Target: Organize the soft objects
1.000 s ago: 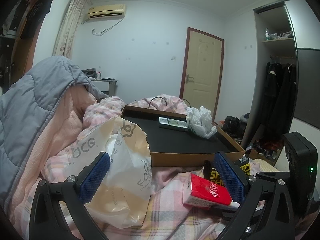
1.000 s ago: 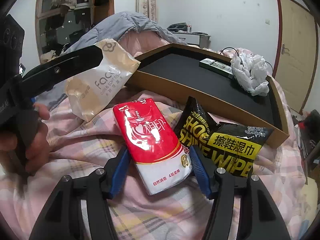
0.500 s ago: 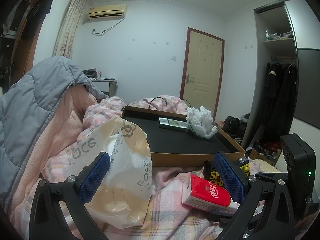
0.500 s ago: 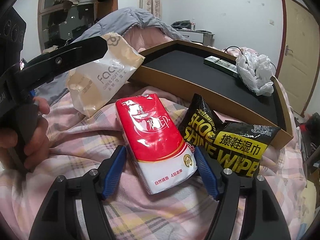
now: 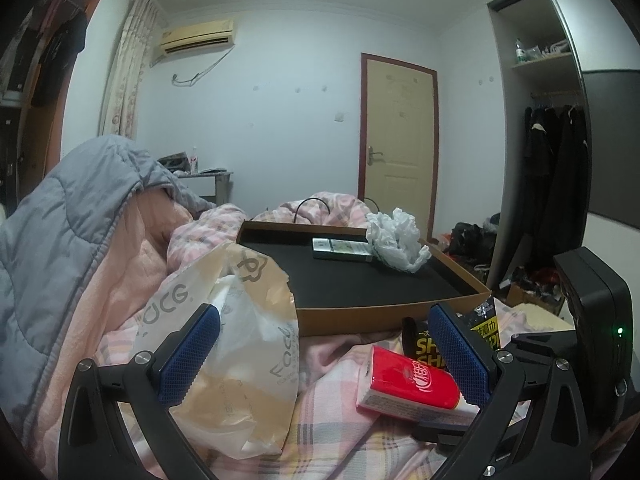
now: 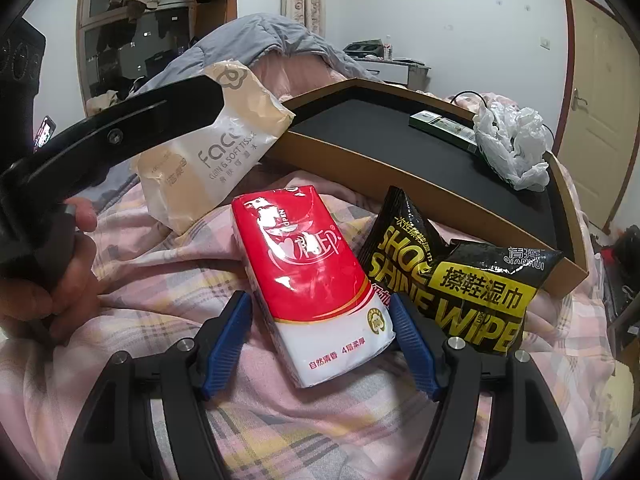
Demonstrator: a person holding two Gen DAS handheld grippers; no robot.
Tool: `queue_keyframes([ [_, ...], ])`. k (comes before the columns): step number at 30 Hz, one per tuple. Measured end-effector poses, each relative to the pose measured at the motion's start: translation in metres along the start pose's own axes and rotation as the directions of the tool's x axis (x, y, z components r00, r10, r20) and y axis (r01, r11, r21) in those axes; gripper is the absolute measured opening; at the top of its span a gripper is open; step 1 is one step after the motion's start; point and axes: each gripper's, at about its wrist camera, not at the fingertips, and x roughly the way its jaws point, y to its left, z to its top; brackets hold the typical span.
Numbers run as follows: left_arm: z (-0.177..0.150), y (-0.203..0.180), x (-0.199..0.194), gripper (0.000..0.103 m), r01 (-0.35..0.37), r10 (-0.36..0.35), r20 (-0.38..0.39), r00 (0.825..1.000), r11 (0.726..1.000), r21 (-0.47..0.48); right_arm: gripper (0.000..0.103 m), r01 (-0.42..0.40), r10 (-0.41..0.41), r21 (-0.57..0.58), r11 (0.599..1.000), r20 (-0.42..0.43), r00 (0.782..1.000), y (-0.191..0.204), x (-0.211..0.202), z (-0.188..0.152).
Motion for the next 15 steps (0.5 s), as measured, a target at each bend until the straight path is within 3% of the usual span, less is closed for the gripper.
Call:
queue_keyframes([
  [15, 0.0011, -0.0063, -0.009, 0.103, 0.021, -0.023, 0.051, 0.998, 0.999, 0.025, 0.07, 0.0, 0.0, 0.0, 1.0, -0.001, 1.0, 0.0003, 0.0005, 0.0001],
])
